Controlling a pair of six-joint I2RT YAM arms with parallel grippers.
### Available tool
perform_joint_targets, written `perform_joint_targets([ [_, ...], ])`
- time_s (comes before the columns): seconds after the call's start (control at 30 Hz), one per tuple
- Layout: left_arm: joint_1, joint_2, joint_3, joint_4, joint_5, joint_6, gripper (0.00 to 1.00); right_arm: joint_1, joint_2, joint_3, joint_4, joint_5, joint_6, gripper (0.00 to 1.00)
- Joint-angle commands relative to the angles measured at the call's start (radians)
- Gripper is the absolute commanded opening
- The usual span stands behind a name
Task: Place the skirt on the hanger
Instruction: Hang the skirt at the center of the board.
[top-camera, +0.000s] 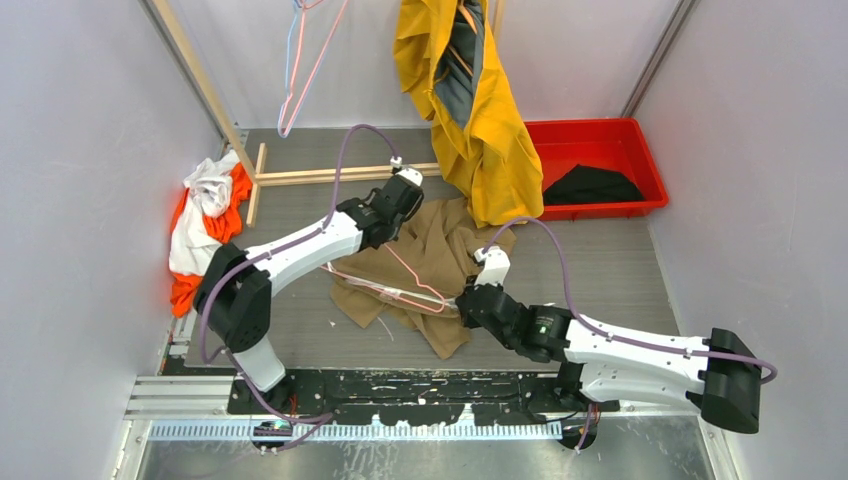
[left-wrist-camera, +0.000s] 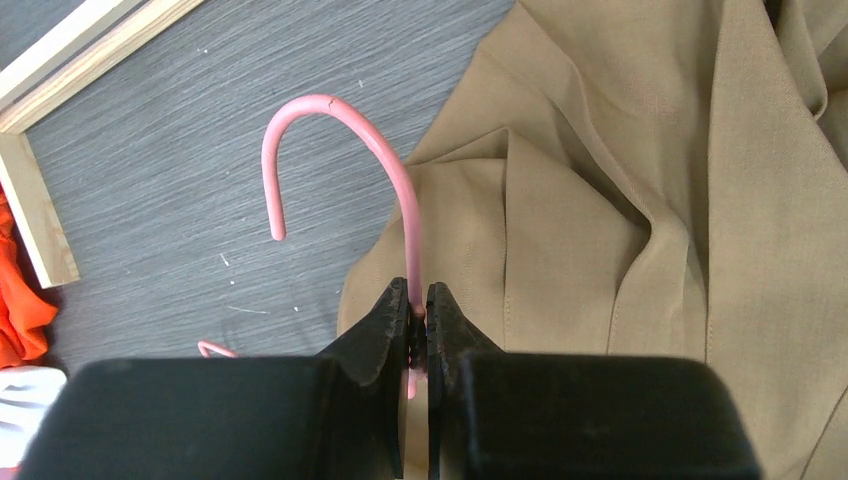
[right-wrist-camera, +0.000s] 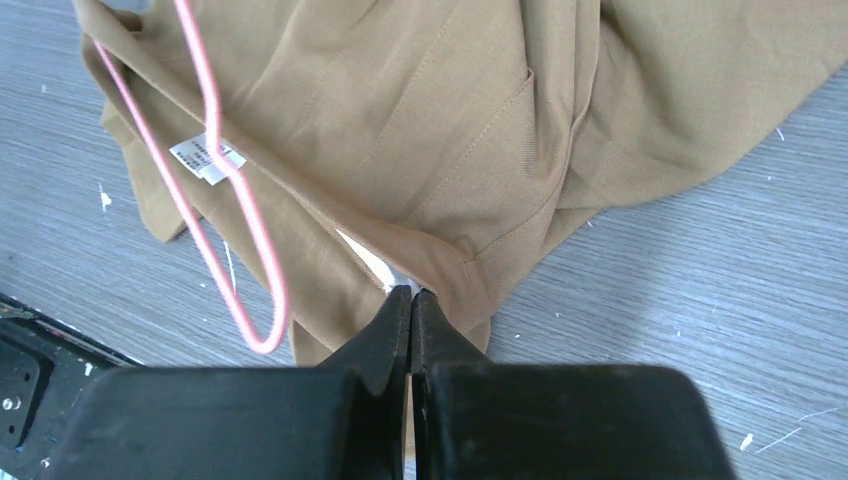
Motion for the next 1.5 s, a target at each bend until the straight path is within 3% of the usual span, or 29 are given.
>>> perform_joint_targets([
  [0.0, 0.008, 0.025, 0.063, 0.026, -0.060, 0.008, 0.00, 0.028, -0.052, -0.013, 0.071, 0.069, -0.035, 0.02],
  [0.67, -0.035, 0.024, 0.029, 0.116, -0.216, 0.055, 0.00, 0.085, -0.025, 0.094, 0.028, 0.149, -0.043, 0.02],
  [1.03, -0.100, -0.037, -0.100, 0.350, -0.398, 0.104, 0.00, 0.085, 0.032, 0.148, 0.023, 0.118, 0.002, 0.02],
  [1.47, -0.126, -0.144, -0.252, 0.687, -0.519, 0.212, 0.00, 0.087, 0.028, 0.143, 0.008, 0.073, 0.049, 0.02],
])
